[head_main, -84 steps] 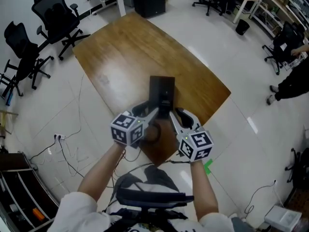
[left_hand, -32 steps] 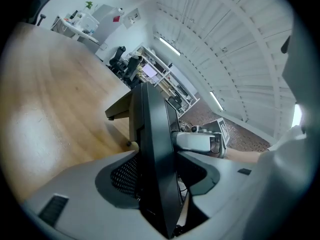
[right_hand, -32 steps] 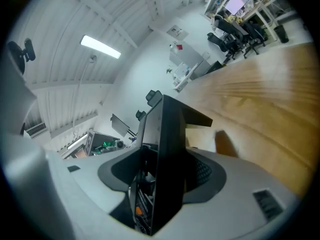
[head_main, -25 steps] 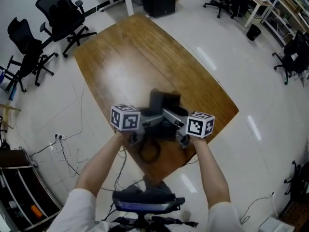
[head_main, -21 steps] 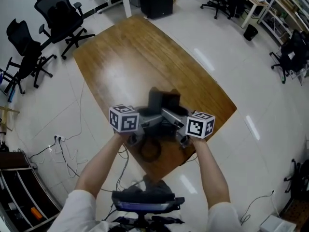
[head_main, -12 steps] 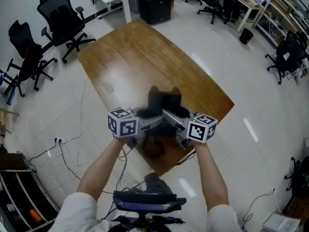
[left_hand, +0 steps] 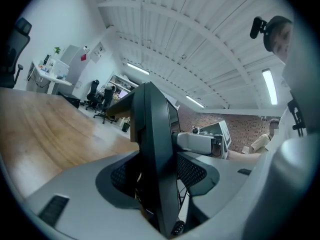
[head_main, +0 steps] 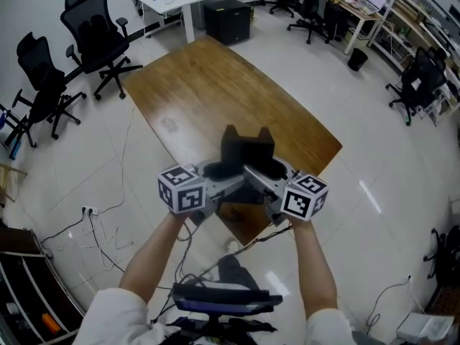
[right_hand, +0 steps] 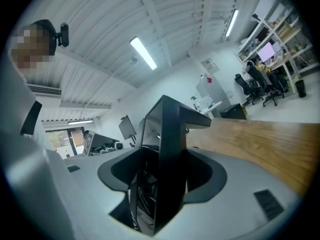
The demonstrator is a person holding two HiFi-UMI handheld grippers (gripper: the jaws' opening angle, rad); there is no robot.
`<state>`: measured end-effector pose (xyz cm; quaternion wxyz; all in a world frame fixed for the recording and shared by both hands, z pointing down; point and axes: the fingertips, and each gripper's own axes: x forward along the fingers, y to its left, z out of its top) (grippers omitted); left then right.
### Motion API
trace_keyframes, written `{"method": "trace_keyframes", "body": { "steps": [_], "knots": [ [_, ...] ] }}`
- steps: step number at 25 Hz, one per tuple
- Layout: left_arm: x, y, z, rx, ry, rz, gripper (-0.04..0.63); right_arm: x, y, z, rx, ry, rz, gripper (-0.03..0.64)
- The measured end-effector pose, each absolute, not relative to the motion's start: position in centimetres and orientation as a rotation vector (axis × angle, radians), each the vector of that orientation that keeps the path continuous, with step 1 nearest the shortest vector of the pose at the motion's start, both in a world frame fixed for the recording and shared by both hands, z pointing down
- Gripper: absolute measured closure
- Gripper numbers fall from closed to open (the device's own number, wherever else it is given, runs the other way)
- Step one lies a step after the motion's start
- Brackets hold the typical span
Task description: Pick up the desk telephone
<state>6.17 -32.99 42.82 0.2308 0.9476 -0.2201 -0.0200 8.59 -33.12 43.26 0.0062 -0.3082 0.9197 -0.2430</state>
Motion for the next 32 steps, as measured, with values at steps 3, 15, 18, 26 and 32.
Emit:
{"method": "trace_keyframes", "body": {
  "steps": [3,15,18,26,32],
  "knots": [
    [6.0,-31.0,41.5,2.642,-0.589,-0.066,0.370,8.4,-31.1,41.8,-0.985,2.884,-0.706,0.348],
    [5.6,-24.1,37.2,2.713,-0.514,-0.177,0.370,7.8,-24.3,36.9,-1.069,2.864,-0.507,0.348],
    [5.3,-22.2,36.5,2.744,-0.505,-0.177,0.370,7.5,-22.4,36.2,-1.062,2.846,-0.477,0.350],
    [3.2,-17.1,33.8,2.863,-0.503,-0.203,0.370,5.3,-17.4,33.5,-1.036,2.847,-0.327,0.351],
    [2.1,-14.5,32.7,2.910,-0.498,-0.201,0.370,4.3,-14.9,32.2,-1.030,2.821,-0.279,0.351]
  ]
}}
